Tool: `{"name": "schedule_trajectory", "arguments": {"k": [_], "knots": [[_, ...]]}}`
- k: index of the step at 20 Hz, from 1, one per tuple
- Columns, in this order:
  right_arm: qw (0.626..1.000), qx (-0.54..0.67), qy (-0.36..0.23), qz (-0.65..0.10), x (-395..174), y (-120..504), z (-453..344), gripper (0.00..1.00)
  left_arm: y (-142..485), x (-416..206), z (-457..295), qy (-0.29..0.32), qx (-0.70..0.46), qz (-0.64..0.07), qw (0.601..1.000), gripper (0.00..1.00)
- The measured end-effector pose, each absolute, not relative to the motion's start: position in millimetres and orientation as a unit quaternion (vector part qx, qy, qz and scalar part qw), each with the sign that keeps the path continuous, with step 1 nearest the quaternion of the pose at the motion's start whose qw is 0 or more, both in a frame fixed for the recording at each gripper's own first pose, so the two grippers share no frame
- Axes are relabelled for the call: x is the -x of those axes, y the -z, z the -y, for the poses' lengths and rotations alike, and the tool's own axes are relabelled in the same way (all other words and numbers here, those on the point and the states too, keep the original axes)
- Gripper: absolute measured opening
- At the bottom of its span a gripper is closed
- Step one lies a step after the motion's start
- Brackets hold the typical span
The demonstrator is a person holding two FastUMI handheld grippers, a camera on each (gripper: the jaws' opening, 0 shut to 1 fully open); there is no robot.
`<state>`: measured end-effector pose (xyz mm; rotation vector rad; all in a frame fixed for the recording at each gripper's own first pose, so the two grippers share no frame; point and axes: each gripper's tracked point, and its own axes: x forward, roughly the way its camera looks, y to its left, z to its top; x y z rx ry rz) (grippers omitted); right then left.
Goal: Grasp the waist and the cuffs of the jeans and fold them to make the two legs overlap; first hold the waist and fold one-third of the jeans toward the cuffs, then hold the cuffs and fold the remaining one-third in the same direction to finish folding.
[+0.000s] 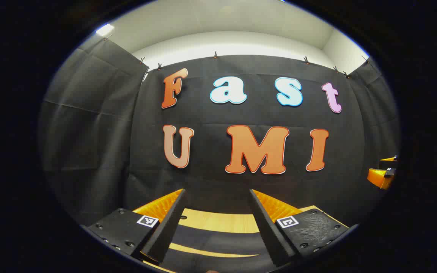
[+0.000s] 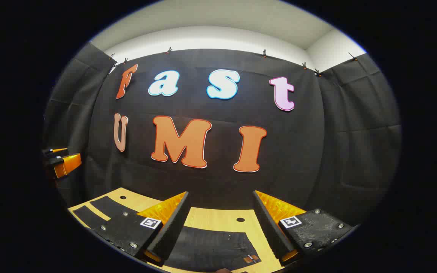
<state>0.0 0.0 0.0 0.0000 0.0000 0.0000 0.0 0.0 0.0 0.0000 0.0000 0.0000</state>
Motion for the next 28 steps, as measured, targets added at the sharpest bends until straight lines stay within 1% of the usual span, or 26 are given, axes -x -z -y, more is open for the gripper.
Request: {"name": "schedule_trajectory", "arguments": {"k": [2, 3, 4, 6, 7, 8, 9, 10, 11, 12, 13, 14, 16, 19, 22, 24, 25, 26, 28], "knots": [[1.0, -0.01, -0.008, -0.012, -26, 2, -10, 0.98, 1, -26, -5, -0.007, 0.001, -0.01, 1.0, 0.95], [0.999, -0.017, -0.025, -0.017, -41, 0, -20, 0.98, 2, -43, -7, -0.009, 0.009, -0.013, 1.0, 0.95], [0.999, -0.022, -0.026, -0.016, -54, -6, -24, 1.0, -4, -59, -9, -0.011, 0.02, -0.012, 1.0, 0.95], [0.999, -0.029, -0.034, 0.003, -72, -22, -28, 0.98, -14, -85, -15, -0.021, 0.029, -0.005, 0.999, 0.95], [0.999, -0.027, -0.038, 0.011, -78, -24, -31, 1.0, -12, -95, -17, -0.017, 0.021, -0.002, 1.0, 0.95], [0.999, -0.022, -0.037, 0.015, -82, -23, -32, 0.98, -11, -103, -14, -0.011, 0.012, 0.002, 1.0, 0.95], [0.999, -0.02, -0.033, 0.018, -85, -21, -32, 1.0, -9, -106, -13, -0.006, 0.002, 0.003, 1.0, 0.95], [0.999, -0.023, -0.03, 0.017, -86, -18, -33, 1.0, -7, -108, -13, -0.003, -0.002, 0.002, 1.0, 0.95], [0.999, -0.029, -0.028, 0.012, -85, -13, -36, 0.98, -4, -105, -12, 0.005, -0.004, 0.008, 1.0, 0.95], [0.999, -0.031, -0.026, 0.003, -84, -7, -41, 1.0, -2, -106, -11, 0.013, -0.007, 0.012, 1.0, 0.95], [0.999, -0.032, -0.024, 0.002, -81, -2, -45, 0.99, 0, -104, -13, 0.021, -0.011, 0.02, 1.0, 0.97], [0.999, -0.031, -0.012, -0.003, -80, 1, -46, 0.98, 2, -104, -14, 0.031, -0.016, 0.024, 0.999, 0.95], [0.999, -0.044, 0.003, -0.012, -76, 10, -53, 0.98, 8, -103, -13, 0.063, -0.033, 0.021, 0.997, 0.95], [0.998, -0.056, 0.027, -0.024, -66, 22, -57, 0.98, 9, -106, -33, 0.062, -0.053, 0.031, 0.996, 1.0], [0.996, -0.058, 0.047, -0.046, -53, 40, -51, 0.98, 32, -102, -63, 0.05, -0.042, 0.005, 0.998, 1.0], [0.994, -0.06, 0.059, -0.074, -46, 59, -45, 0.98, 55, -99, -79, 0.046, -0.006, -0.03, 0.998, 1.0], [0.992, -0.065, 0.063, -0.091, -43, 68, -44, 1.0, 69, -99, -91, 0.039, 0.002, -0.054, 0.998, 1.0], [0.989, -0.072, 0.066, -0.107, -39, 76, -41, 0.98, 83, -97, -107, 0.026, 0.004, -0.075, 0.997, 0.99], [0.983, -0.086, 0.08, -0.14, -32, 93, -34, 1.0, 106, -93, -140, -0.003, 0.0, -0.11, 0.994, 0.99]]}}
